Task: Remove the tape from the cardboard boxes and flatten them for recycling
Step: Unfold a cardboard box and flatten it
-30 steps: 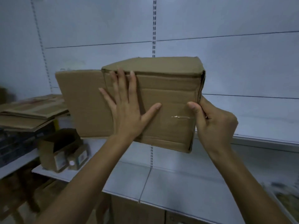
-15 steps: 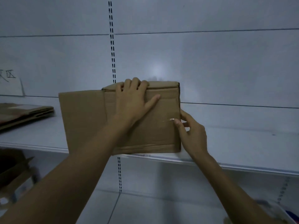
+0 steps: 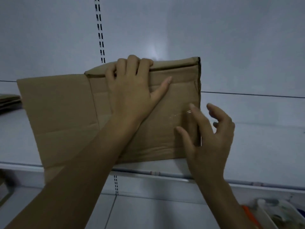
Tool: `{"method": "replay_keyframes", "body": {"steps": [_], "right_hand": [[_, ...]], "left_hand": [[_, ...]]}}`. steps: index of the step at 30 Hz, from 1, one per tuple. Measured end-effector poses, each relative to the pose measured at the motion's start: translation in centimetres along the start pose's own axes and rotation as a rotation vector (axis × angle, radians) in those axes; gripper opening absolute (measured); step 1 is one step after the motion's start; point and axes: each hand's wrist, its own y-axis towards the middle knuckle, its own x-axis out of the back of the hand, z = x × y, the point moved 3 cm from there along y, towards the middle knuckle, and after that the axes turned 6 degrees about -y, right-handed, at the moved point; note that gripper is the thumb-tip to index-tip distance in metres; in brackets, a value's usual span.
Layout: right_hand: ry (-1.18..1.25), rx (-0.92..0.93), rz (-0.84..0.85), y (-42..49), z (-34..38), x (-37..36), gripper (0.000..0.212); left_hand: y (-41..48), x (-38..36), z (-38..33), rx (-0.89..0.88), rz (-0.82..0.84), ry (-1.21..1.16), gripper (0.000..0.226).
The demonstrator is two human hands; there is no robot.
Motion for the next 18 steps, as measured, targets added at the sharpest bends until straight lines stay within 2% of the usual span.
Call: {"method": "replay_keyframes", "body": {"steps": [3,5,11,14,16,18], "right_hand": [[-0.126,0.189,0.064,-0.4,1.0,-0.7,0.039],[-0.133,0.175,0.112,-0.6,1.1,-1.0,0.036],[-0.045,0.091,0.118,-0.4,1.0,-0.7,0.019],[0.097,-0.178,0.121,0.6,1.5,-0.8,0.034],[-0.003,-0.334,0.133,1.6,1.9,-1.2,0.04],[-0.138,-0.371,0.183,2.4,2.0,-1.4,0.041]], "left_hand": [[-0.1,-0.1,0.1,-0.014,0.02,0.0,0.059],[-0.3,-0.1,0.2,-0.036,0.025,0.01,0.062],[-0.4,-0.2,0.1,-0.057,0.019,0.013,0.063],[-0.4,-0.3,0.2,-0.06,-0.013,0.015,0.061],[-0.4,-0.3,0.2,-0.066,-0.045,0.022,0.059],[-0.3,-0.3,0.2,-0.076,-0.05,0.017,0.058]]}}
